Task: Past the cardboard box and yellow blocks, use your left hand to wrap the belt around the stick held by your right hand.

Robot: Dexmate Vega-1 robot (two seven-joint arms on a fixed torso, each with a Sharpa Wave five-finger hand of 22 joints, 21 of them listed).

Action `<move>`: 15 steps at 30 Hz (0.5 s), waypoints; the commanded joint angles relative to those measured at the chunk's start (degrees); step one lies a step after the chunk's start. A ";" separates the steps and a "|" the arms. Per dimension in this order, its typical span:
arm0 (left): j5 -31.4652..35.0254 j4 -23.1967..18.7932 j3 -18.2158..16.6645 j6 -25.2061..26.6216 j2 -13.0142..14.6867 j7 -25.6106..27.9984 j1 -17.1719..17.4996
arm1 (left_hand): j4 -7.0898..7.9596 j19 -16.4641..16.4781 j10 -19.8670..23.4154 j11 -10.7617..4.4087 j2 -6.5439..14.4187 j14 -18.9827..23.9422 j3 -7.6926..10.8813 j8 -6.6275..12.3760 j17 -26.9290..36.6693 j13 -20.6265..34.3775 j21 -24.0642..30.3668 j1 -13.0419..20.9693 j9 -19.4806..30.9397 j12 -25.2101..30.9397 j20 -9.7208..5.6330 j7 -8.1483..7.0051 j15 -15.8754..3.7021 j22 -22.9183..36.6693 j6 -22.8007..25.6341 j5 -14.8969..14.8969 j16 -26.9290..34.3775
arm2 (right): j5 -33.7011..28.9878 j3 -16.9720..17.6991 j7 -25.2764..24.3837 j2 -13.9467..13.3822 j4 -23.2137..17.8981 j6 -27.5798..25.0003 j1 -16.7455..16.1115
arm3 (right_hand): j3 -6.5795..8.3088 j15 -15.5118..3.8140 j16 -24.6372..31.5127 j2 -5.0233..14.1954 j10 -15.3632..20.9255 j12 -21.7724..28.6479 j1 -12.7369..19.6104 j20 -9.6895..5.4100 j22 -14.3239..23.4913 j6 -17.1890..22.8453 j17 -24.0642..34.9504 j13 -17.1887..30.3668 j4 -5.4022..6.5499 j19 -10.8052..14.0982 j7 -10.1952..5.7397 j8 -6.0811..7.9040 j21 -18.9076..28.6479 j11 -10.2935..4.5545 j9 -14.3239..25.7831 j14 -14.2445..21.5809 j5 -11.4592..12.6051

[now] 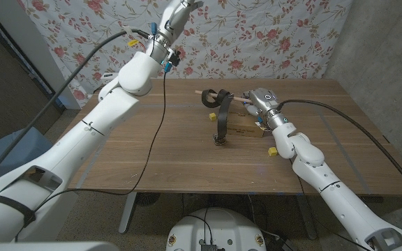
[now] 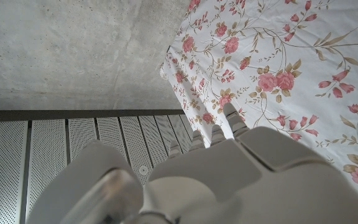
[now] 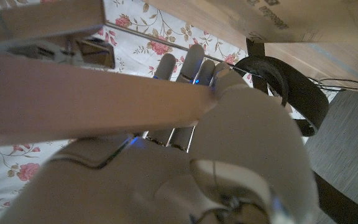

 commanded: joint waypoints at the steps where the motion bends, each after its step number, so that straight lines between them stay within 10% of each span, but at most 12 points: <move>1: -0.64 -0.03 0.41 0.01 -0.38 -1.28 -0.35 | -0.18 -9.18 -7.28 0.40 0.02 -6.89 -0.05 -0.13 -0.03 0.16 -0.40 0.81 0.03 -0.07 -0.10 0.73 0.08 0.01 -6.02 0.20 -0.12 | 0.25 -0.29 3.04 -0.39 1.23 -2.16 -0.31 | 0.09 -3.24 -0.55 3.41 0.64 -0.30 4.07 -8.88 0.07 1.17 0.03 -0.27 -0.17 -0.38 -1.34 0.05 -0.28 0.05 0.03 -0.47 -0.07; 9: -0.41 0.05 0.72 0.40 -0.70 -1.49 -0.79 | -0.27 -9.04 -7.53 0.77 0.05 -6.83 -0.17 -0.09 -0.02 0.17 -0.64 0.97 0.03 -0.17 -0.12 1.27 0.19 0.02 -6.09 0.28 -0.14 | 0.20 -0.15 5.26 -0.85 -0.13 -3.66 -1.22 | 1.09 -3.28 -4.19 4.07 -1.42 -2.70 5.06 -8.54 -0.27 -0.33 -3.38 -3.11 -0.87 -1.18 -1.11 -1.18 -1.40 0.91 -0.87 -2.30 -0.79; 15: -0.37 -0.15 0.65 0.54 -0.74 -1.38 -0.68 | -0.34 -8.96 -7.66 1.20 0.07 -6.82 -0.25 -0.09 -0.02 0.18 -0.83 1.10 0.04 -0.21 -0.11 1.48 0.32 0.02 -6.17 0.34 -0.17 | -1.56 -0.16 5.73 -0.70 -0.74 -6.10 -1.65 | 0.40 -2.94 -11.04 2.45 -5.90 -6.21 1.01 -6.77 -0.51 -4.89 -10.97 -7.06 0.61 -1.77 -0.13 -5.12 -3.66 1.47 -3.32 -5.74 -2.00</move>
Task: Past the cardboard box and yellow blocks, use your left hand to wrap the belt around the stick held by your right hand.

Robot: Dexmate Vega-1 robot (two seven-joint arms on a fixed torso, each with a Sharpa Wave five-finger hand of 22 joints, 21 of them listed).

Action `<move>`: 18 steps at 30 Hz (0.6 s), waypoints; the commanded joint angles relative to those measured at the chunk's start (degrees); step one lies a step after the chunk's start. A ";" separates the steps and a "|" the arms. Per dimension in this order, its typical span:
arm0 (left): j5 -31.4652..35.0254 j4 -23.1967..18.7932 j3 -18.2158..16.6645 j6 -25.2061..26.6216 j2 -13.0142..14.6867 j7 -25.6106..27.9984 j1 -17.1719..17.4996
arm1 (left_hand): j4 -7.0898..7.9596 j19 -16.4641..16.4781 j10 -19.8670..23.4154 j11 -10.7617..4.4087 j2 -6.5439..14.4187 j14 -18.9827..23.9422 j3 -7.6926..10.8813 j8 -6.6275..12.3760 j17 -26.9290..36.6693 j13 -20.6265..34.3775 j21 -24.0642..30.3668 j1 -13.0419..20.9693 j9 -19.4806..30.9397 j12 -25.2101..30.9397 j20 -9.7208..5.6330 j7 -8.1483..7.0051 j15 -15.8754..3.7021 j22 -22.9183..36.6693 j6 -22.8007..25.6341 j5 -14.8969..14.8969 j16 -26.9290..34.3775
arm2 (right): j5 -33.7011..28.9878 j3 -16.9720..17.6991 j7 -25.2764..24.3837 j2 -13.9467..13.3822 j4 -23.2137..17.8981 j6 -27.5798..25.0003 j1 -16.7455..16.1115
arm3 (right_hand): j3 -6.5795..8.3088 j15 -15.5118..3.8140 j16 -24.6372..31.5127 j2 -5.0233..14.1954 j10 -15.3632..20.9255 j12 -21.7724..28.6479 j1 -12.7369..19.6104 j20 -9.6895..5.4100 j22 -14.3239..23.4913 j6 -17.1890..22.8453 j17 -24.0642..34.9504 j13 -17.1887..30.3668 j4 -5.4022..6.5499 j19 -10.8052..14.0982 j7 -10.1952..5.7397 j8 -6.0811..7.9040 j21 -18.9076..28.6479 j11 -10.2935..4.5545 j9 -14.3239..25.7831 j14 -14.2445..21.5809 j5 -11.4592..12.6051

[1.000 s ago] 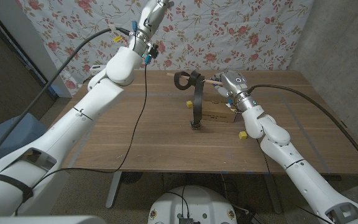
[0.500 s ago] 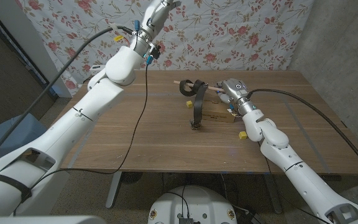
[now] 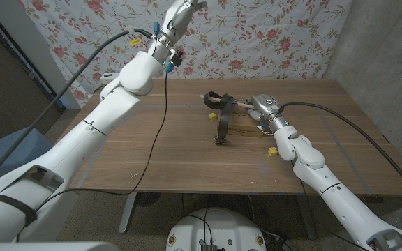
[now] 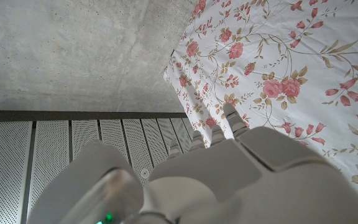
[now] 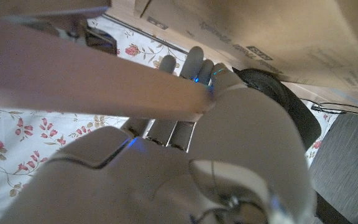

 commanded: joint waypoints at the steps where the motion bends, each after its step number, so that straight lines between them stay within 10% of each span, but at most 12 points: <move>1: -0.04 -0.18 0.12 0.55 -0.22 -0.22 -0.14 | -0.18 -8.95 -7.67 0.61 0.15 -6.83 -0.08 -0.10 -0.02 0.18 -0.36 0.57 0.04 -0.16 -0.11 0.50 0.32 0.02 -6.17 0.34 -0.18 | -1.48 0.17 2.30 -0.21 -1.31 -3.36 -0.97 | -0.81 -4.00 -3.99 0.18 -2.63 -2.32 -2.55 -6.10 -0.01 -2.56 -5.09 -2.79 1.75 -0.19 1.00 -2.72 -1.62 0.64 -1.95 -2.05 -0.56; 6: 0.19 -0.93 -0.11 0.88 0.18 0.02 0.21 | -0.22 -8.95 -7.74 0.79 0.19 -6.82 -0.13 -0.10 -0.02 0.18 -0.50 0.65 0.04 -0.18 -0.14 0.65 0.36 0.03 -6.26 0.38 -0.19 | 5.63 2.48 9.38 -1.56 -2.90 -0.41 -0.92 | -4.37 -1.56 -5.58 -5.24 -6.67 -6.09 -11.63 -2.66 -0.26 -6.25 -11.56 -6.53 4.72 2.08 3.22 -7.50 -4.78 4.04 -5.79 -7.02 -0.33; 8: 0.21 -1.13 -0.18 0.95 0.34 0.01 0.33 | -0.24 -8.93 -7.76 0.81 0.21 -6.85 -0.14 -0.10 -0.02 0.19 -0.55 0.70 0.04 -0.18 -0.13 0.68 0.42 0.04 -6.28 0.40 -0.21 | 10.18 3.62 13.02 -1.92 -3.10 1.01 -0.61 | -4.81 2.54 -5.75 -6.24 -13.31 -9.98 -17.37 2.18 -0.10 -12.58 -15.06 -8.70 6.48 -2.31 5.68 -12.24 -9.99 7.15 -7.86 -14.80 -2.78; 10: 0.11 -1.26 -0.24 0.99 0.37 0.06 0.45 | -0.27 -8.94 -7.83 0.92 0.23 -6.85 -0.15 -0.13 -0.02 0.19 -0.62 0.75 0.04 -0.20 -0.14 0.69 0.46 0.05 -6.39 0.42 -0.22 | 9.98 3.65 12.32 -2.07 -3.52 0.66 -0.84 | -4.01 4.19 -5.58 -6.21 -17.39 -12.07 -19.10 3.84 0.02 -17.89 -16.98 -9.73 6.29 -4.58 6.10 -15.21 -12.78 8.06 -8.95 -20.14 -4.85; 14: 0.23 -1.77 -0.43 1.05 0.73 0.23 0.86 | -0.33 -8.91 -7.95 1.21 0.30 -6.88 -0.18 -0.13 -0.02 0.20 -0.76 0.88 0.05 -0.24 -0.11 0.73 0.54 0.07 -6.50 0.46 -0.25 | 10.34 3.92 10.97 -2.10 -4.55 0.48 -1.62 | -8.58 4.39 -4.80 -9.00 -20.28 -13.14 -32.18 5.49 0.26 -20.97 -19.04 -10.93 11.22 -6.32 6.75 -15.78 -16.45 7.69 -10.16 -24.01 -5.10; 15: 0.39 -1.90 -0.48 1.05 0.79 0.39 0.97 | -0.35 -8.92 -8.11 1.24 0.31 -6.94 -0.18 -0.13 -0.02 0.20 -0.80 0.92 0.05 -0.29 -0.11 0.81 0.54 0.07 -6.53 0.47 -0.28 | 11.59 4.23 11.42 -2.10 -4.59 0.91 -1.67 | -11.58 4.84 -4.85 -11.12 -21.78 -13.62 -38.06 5.48 0.31 -22.41 -19.91 -11.43 13.20 -6.61 6.59 -15.90 -17.87 7.81 -10.64 -25.93 -3.77; 18: 0.30 -2.22 -0.61 1.09 1.03 0.39 1.17 | -0.40 -8.90 -8.11 1.30 0.36 -6.91 -0.20 -0.14 -0.02 0.20 -0.90 1.02 0.05 -0.28 -0.09 0.94 0.59 0.08 -6.63 0.49 -0.27 | 17.90 5.88 12.80 -1.50 -3.99 2.86 -1.81 | -15.80 5.53 -5.07 -14.25 -25.10 -15.35 -44.42 5.98 0.28 -24.08 -21.31 -12.27 14.25 -8.24 6.75 -15.78 -20.47 10.06 -11.34 -29.92 -2.30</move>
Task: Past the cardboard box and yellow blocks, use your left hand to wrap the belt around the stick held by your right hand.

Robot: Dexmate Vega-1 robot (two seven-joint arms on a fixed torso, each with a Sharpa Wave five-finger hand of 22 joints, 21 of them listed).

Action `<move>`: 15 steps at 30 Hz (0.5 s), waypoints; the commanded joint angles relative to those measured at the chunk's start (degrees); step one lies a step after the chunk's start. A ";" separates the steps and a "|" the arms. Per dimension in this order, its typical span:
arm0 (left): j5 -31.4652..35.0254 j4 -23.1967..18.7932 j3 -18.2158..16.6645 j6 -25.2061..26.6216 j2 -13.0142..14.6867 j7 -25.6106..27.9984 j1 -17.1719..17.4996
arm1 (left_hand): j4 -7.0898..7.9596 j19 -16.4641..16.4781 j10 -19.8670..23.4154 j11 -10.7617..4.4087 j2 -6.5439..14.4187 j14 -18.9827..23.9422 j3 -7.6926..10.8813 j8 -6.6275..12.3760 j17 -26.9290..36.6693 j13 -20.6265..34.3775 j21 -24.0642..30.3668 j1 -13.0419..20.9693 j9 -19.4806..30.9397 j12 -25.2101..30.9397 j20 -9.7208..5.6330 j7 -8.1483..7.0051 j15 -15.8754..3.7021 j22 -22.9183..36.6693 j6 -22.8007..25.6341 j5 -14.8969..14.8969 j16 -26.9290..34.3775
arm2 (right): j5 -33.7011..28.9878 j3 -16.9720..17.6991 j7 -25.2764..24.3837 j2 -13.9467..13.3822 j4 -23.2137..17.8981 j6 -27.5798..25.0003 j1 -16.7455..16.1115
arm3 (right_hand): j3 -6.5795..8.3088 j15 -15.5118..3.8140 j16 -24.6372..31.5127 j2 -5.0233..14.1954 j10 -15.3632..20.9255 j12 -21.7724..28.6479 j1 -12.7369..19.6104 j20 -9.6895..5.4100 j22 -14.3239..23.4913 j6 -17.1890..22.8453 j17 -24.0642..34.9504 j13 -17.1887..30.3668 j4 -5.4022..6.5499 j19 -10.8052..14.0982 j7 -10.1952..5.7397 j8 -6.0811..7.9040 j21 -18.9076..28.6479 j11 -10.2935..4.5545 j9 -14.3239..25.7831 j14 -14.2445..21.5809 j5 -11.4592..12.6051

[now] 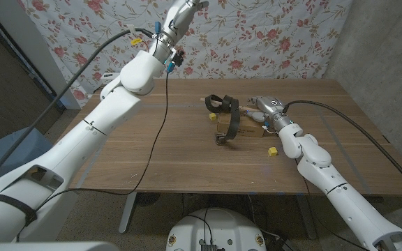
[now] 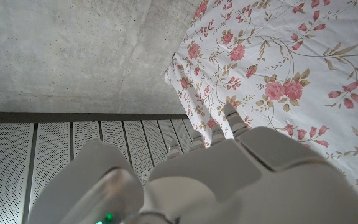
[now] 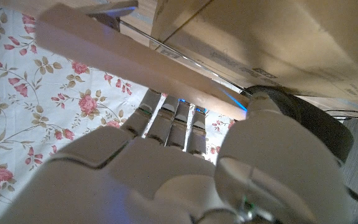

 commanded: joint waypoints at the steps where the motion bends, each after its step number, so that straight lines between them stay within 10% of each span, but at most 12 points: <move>1: 0.16 -1.19 -0.55 0.35 0.78 0.39 0.87 | -0.20 -8.90 -8.05 0.43 0.06 -6.95 0.03 -0.14 -0.02 0.15 -0.22 0.76 0.05 -0.15 -0.12 0.55 0.25 0.08 -6.50 0.51 -0.29 | 14.18 4.18 5.05 0.23 -0.82 3.69 -0.86 | -5.43 0.37 0.08 -4.02 -3.74 -1.91 -8.49 0.57 0.09 -1.92 -1.71 -0.94 1.79 -1.81 0.16 -0.02 -3.18 1.87 -0.80 -4.82 1.91; 15: -0.98 -1.00 -1.28 -0.65 1.51 -0.14 1.81 | -0.43 -9.07 -8.40 0.83 0.25 -7.10 -0.03 -0.24 -0.02 0.17 -0.75 1.24 0.07 -0.19 0.04 0.81 0.44 0.12 -7.20 0.63 -0.36 | 44.14 8.21 9.36 3.55 4.31 10.79 0.20 | -10.17 2.98 1.17 -5.30 -2.84 -2.97 -13.18 0.57 0.20 1.79 -3.85 -2.23 1.68 -3.61 1.73 1.54 -6.45 3.48 -2.01 -6.15 3.43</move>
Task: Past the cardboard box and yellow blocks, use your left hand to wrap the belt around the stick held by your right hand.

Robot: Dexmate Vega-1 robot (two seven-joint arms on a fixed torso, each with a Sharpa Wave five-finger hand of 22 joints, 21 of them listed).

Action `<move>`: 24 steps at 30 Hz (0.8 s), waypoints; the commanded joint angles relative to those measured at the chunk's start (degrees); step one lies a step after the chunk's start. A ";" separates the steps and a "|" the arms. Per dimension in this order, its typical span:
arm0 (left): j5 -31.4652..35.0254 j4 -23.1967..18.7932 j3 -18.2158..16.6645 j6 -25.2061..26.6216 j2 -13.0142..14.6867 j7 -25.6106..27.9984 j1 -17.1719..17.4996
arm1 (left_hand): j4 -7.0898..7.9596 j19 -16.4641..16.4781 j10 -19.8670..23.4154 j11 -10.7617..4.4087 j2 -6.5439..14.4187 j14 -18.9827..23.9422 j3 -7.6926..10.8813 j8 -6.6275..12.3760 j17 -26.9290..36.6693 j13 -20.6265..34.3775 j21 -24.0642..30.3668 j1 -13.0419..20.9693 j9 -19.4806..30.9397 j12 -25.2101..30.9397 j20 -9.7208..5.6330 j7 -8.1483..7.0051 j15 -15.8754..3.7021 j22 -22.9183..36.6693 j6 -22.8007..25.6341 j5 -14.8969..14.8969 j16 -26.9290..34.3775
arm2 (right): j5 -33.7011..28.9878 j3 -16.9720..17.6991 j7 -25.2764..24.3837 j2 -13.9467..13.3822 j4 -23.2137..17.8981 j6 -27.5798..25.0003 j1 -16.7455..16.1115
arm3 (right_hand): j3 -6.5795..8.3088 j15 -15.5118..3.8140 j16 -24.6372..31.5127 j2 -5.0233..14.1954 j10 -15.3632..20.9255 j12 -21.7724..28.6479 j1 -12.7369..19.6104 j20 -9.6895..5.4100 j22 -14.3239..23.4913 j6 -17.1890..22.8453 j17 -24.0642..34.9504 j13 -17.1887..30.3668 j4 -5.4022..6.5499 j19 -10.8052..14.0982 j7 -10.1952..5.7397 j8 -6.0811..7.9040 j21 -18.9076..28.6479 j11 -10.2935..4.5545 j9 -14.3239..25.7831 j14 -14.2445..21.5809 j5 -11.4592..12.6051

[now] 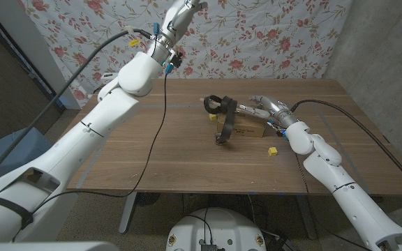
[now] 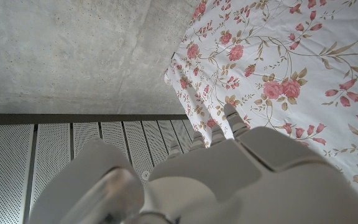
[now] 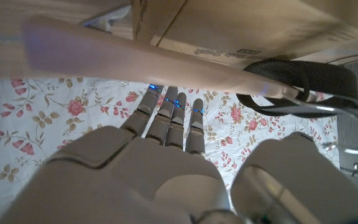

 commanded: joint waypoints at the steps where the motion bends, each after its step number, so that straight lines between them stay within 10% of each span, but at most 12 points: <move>1: -1.08 0.10 -0.73 -1.07 0.71 -0.55 0.90 | -0.44 -9.08 -8.51 0.32 0.00 -7.11 -0.03 -0.01 -0.02 0.07 -0.15 0.64 0.07 0.01 0.04 0.24 0.45 0.12 -7.23 0.31 -0.07 | 26.75 2.65 4.19 2.12 2.94 4.31 1.05 | -0.67 0.86 0.36 0.20 0.31 -0.42 -0.70 -0.13 0.21 0.62 -0.19 -0.06 0.21 -0.85 0.04 0.40 -0.56 0.30 -0.17 -0.06 0.55; 16: -4.11 0.84 -3.03 -3.38 2.47 -1.58 3.30 | -0.58 -8.75 -8.02 0.32 0.15 -6.94 -0.16 0.19 -0.01 0.08 -0.48 0.96 0.07 0.28 -0.06 0.15 0.47 0.15 -7.09 0.40 0.00 | 43.58 1.12 11.14 3.93 7.00 6.36 5.68 | -1.06 1.96 -0.14 3.74 -1.55 -2.31 -2.01 -0.18 0.33 0.19 -1.55 -0.94 0.20 -3.67 -0.82 -0.01 -3.08 0.52 -1.04 -3.55 2.40; 24: -6.88 2.86 -4.24 -5.67 3.32 -3.75 4.51 | -0.60 -8.57 -7.75 0.32 0.26 -6.79 -0.24 0.31 -0.01 0.08 -0.63 1.03 0.06 0.39 -0.09 0.16 0.41 0.17 -6.82 0.43 0.05 | 48.19 1.20 10.80 5.45 5.74 6.97 6.00 | -1.26 0.60 0.15 5.84 -2.40 -4.06 -1.21 7.94 0.30 -1.47 -4.16 -2.30 -0.65 -4.80 -2.59 -0.55 -5.49 -1.10 -2.11 -4.33 3.73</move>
